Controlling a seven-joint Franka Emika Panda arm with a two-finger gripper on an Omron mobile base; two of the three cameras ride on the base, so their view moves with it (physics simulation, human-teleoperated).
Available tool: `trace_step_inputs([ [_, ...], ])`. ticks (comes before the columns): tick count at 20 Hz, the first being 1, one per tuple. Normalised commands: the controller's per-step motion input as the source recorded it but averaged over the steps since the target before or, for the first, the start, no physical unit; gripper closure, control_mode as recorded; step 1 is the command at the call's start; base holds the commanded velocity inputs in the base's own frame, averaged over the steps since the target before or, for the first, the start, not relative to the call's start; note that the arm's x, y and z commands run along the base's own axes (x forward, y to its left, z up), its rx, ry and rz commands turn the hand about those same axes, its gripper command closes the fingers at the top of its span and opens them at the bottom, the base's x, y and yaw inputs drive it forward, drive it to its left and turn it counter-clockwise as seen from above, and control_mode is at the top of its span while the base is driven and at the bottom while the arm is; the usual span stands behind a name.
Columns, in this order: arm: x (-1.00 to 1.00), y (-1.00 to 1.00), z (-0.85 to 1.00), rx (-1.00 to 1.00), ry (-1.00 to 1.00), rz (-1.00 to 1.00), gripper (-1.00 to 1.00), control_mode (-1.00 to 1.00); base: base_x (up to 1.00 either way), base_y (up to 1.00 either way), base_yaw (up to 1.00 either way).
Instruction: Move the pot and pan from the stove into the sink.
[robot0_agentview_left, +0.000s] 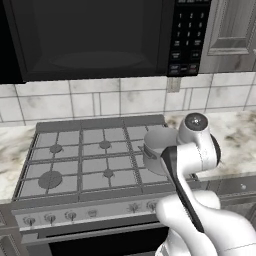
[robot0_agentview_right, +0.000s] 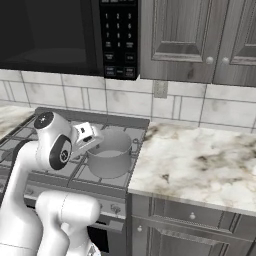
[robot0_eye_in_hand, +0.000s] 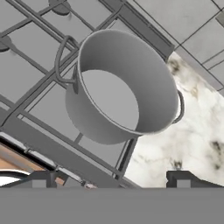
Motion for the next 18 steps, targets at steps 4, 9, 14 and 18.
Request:
trace_step_inputs([
  [4, 0.3, 0.0, -0.14, 0.0, 0.05, 0.04, -1.0, -1.0, 0.0, 0.0, 0.0],
  [9, 0.3, 0.01, -0.24, 0.0, 0.06, 0.04, -1.0, -1.0, 0.0, 0.0, 0.0],
  [14, 0.35, 0.02, -0.3, 0.0, 0.08, 0.04, -1.0, -1.0, 0.0, 0.0, 0.0],
  [18, 0.38, 0.01, -0.32, 0.0, 0.1, 0.04, -1.0, -1.0, 0.0, 0.0, 0.0],
])
